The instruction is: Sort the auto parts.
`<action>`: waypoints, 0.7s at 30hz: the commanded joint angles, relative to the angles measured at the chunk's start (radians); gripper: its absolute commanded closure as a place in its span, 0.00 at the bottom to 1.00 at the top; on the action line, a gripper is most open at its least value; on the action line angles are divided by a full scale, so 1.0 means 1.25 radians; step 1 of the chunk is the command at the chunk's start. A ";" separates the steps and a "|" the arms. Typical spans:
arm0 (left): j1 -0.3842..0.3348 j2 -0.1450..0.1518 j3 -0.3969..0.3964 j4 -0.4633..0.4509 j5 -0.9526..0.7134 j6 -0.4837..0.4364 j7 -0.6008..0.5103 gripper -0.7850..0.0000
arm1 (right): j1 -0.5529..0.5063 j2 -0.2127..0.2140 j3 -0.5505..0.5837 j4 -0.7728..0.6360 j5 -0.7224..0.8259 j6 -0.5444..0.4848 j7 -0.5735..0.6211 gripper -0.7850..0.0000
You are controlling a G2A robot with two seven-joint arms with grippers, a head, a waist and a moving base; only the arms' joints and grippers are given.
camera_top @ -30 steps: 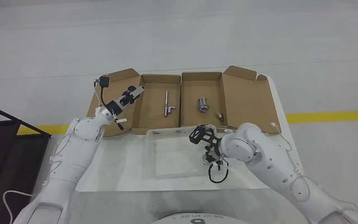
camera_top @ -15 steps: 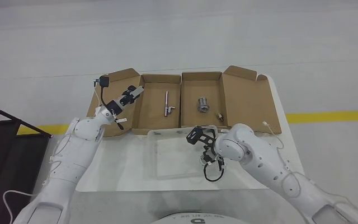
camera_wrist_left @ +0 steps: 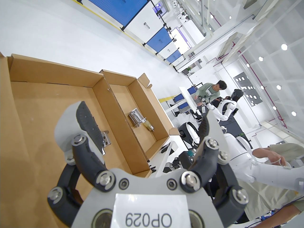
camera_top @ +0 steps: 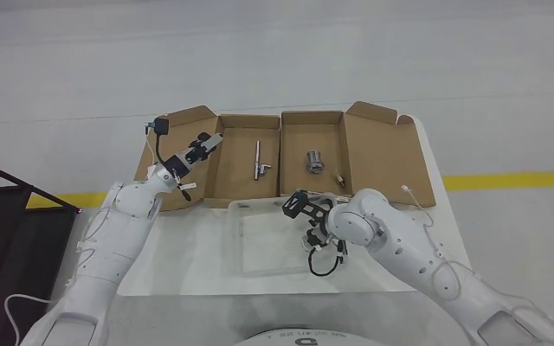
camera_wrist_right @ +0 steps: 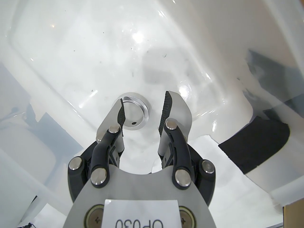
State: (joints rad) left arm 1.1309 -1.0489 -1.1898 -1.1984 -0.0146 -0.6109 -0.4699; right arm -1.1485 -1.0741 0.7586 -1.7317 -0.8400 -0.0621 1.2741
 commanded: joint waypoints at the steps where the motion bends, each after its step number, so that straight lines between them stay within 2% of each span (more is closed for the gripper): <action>1: 0.000 0.000 0.000 0.000 0.000 0.000 0.000 0.00 | 0.002 -0.002 -0.006 0.004 -0.009 0.003 0.001 0.56; 9: 0.000 0.000 0.000 0.000 0.000 0.000 0.000 0.00 | 0.010 -0.009 -0.027 0.021 -0.038 0.017 0.010 0.59; 14: 0.000 0.000 0.000 0.000 0.000 0.000 0.000 0.00 | 0.013 -0.013 -0.033 0.029 -0.041 0.018 0.010 0.78; 16: 0.000 0.000 0.000 0.000 0.000 0.000 0.000 0.00 | 0.012 -0.014 -0.032 0.030 -0.039 0.017 0.006 1.00; 21: 0.000 0.000 0.000 0.000 0.000 0.000 0.000 0.00 | 0.002 -0.009 -0.012 0.009 -0.034 0.009 -0.012 1.00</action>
State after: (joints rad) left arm 1.1309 -1.0489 -1.1898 -1.1984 -0.0146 -0.6109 -0.4699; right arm -1.1422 -1.0878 0.7354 -1.7134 -0.8841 -0.0500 1.2644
